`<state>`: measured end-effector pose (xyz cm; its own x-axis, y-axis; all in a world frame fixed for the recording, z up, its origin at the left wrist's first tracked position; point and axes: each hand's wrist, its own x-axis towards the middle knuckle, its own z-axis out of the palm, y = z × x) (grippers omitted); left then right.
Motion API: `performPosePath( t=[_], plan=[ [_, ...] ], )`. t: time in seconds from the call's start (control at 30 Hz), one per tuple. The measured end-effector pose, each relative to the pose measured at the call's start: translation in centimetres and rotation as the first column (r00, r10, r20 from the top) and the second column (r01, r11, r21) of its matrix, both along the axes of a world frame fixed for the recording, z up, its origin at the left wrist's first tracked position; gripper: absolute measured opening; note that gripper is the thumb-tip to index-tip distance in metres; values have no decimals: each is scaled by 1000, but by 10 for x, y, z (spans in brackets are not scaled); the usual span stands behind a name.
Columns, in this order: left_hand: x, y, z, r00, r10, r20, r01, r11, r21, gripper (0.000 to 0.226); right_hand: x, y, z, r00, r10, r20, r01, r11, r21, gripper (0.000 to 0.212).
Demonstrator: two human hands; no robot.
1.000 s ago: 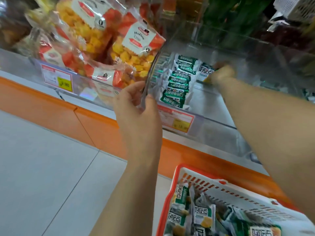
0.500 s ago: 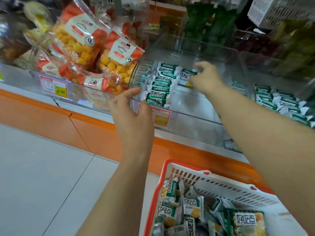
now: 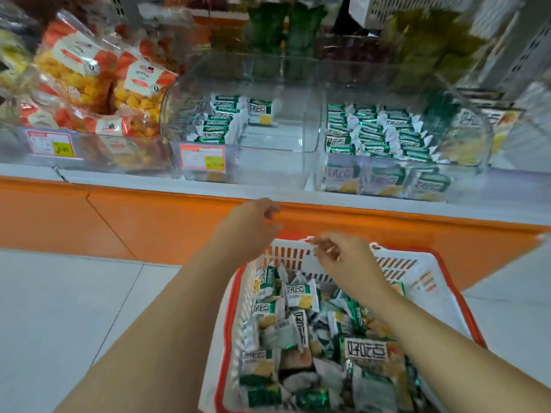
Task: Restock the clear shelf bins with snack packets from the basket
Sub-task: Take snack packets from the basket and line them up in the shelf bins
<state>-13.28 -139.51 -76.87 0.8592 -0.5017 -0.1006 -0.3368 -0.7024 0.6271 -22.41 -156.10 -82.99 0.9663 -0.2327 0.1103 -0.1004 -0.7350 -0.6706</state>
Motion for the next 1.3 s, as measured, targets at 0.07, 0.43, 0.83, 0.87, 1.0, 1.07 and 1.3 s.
performPosePath(
  t=[0.07,0.43,0.83,0.87,1.0,1.07,1.3],
  plan=[
    [-8,-1,-6,997,-76,-22,78,990,121,38,-18,-16,-33,977,2,-212,-2,1000,2,12],
    [3,-13,-42,961,-174,-215,251,875,415,48,-2,-19,-125,780,67,-623,90,972,217,67],
    [16,-22,-62,940,-186,-285,312,806,504,48,22,-18,-134,862,61,-502,38,982,184,46],
    [16,-23,-60,940,-192,-281,313,813,490,47,24,-19,-123,878,52,-476,34,985,172,43],
    [12,-24,-46,953,-196,-232,275,883,381,50,31,-22,-61,927,112,-357,-46,981,190,41],
    [11,-24,-36,963,-175,-204,229,932,282,51,32,-20,-28,942,162,-293,-113,978,178,40],
    [1,-4,20,996,-86,-14,86,996,1,31,23,-5,70,972,200,-123,-196,980,46,43]
  ],
)
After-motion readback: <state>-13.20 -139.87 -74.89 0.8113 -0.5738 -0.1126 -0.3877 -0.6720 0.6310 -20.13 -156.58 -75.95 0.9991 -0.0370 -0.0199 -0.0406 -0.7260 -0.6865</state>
